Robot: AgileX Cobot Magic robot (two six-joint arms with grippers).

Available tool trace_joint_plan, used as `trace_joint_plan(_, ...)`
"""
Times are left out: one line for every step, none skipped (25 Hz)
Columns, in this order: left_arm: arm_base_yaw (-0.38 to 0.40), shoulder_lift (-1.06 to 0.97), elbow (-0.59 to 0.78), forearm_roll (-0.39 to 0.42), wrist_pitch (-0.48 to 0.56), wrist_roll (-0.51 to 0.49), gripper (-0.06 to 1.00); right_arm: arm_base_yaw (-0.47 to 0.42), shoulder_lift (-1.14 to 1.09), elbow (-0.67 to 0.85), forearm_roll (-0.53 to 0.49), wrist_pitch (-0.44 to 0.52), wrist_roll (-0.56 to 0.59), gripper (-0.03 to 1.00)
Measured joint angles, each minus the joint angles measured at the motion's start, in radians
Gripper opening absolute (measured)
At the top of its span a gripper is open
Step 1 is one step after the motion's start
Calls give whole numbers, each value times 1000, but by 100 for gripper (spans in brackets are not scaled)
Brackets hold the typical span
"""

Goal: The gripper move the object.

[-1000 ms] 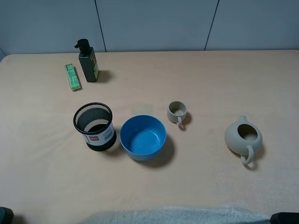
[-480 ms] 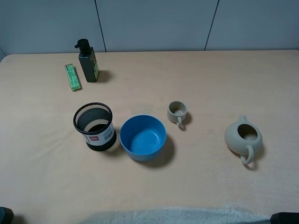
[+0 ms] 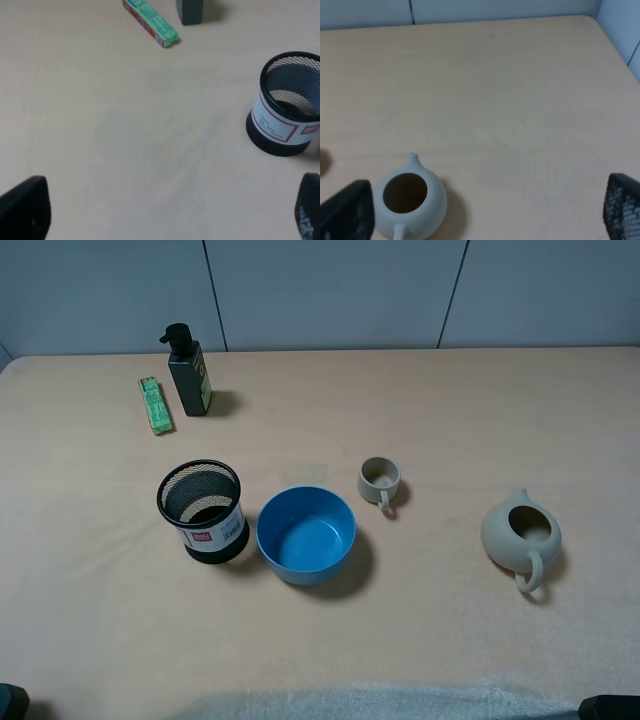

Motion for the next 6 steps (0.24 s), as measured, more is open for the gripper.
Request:
trace_joint_plan(0,0,0,0,0,0,99,0,0,0,0,0,0,69)
trace_joint_plan(0,0,0,0,0,0,99,0,0,0,0,0,0,69)
trace_joint_plan(0,0,0,0,0,0,99,0,0,0,0,0,0,69)
trace_joint_plan(0,0,0,0,0,0,99,0,0,0,0,0,0,69)
trace_joint_plan(0,0,0,0,0,0,99,0,0,0,0,0,0,69)
trace_joint_plan(0,0,0,0,0,0,99,0,0,0,0,0,0,69)
